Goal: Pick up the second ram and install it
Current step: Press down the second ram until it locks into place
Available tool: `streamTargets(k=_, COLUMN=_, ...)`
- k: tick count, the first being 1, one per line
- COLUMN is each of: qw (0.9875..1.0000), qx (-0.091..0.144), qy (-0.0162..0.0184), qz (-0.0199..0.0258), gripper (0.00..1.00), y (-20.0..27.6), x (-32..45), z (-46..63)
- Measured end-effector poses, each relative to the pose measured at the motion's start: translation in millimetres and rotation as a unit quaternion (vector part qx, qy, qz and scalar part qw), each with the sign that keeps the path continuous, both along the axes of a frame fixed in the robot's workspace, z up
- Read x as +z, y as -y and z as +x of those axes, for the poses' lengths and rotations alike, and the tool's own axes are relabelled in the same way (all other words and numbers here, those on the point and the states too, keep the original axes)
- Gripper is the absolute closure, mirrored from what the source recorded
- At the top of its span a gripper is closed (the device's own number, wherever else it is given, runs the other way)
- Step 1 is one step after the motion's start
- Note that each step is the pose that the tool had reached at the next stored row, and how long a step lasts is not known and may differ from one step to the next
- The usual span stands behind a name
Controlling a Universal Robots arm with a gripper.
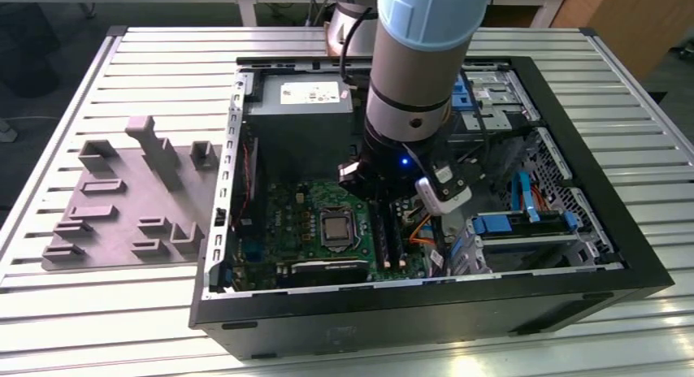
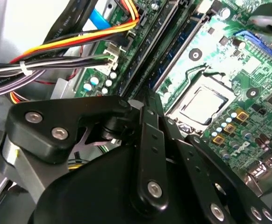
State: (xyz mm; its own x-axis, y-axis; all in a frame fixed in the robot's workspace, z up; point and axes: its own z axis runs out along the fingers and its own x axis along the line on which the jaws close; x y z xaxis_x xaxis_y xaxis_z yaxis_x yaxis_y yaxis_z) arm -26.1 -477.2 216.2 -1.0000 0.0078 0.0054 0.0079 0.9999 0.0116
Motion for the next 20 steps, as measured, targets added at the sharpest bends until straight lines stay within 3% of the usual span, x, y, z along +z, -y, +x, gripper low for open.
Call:
streamTargets(k=4, qw=1.0, qx=0.0, qy=0.0006, qz=0.0016, gripper=0.89, y=-0.4, x=2.3, z=0.1)
streamTargets(k=10, qw=1.0, qx=0.0, qy=0.0001, qz=0.0003, gripper=0.89, y=-0.1, x=20.8, z=0.0)
streamTargets(k=20, qw=1.0, qx=0.0, qy=0.0001, qz=0.0004, gripper=0.89, y=-0.1, x=21.9, z=0.0)
